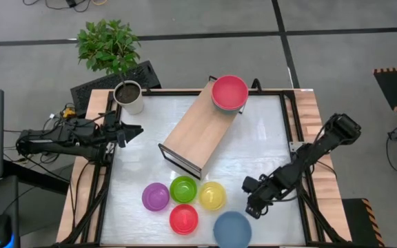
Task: Place and stack bowls onto a shelf
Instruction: Stack the blue bowl on the orange bowl
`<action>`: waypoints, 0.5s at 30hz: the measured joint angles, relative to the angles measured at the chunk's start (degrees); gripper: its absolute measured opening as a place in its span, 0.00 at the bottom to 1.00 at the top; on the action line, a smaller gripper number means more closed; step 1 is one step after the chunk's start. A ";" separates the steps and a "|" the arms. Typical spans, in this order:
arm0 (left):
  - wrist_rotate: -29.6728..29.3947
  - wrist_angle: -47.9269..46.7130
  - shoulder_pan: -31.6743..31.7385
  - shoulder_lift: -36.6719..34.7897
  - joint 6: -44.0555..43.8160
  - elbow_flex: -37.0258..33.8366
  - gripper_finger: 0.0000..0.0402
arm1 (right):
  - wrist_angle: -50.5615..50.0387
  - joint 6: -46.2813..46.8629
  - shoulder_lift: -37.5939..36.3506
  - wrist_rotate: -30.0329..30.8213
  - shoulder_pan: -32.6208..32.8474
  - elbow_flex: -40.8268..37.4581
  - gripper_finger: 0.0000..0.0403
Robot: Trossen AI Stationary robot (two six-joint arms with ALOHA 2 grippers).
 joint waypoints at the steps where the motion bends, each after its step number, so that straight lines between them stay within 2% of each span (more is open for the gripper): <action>1: -0.02 0.00 0.00 0.00 -0.03 0.00 0.48 | -0.87 0.06 0.16 -0.03 0.00 0.00 0.60; 6: -0.11 0.06 0.00 0.00 -0.05 0.00 0.48 | -2.83 0.47 -1.40 0.07 -0.16 -0.04 0.60; 11: -0.11 -0.04 0.00 -0.02 -0.22 0.00 0.48 | 4.76 -1.88 -5.69 -0.20 0.68 0.39 0.59; 15: -0.12 -0.38 0.00 0.00 -0.25 0.00 0.48 | 6.49 -5.27 -4.00 -0.56 1.87 4.14 0.59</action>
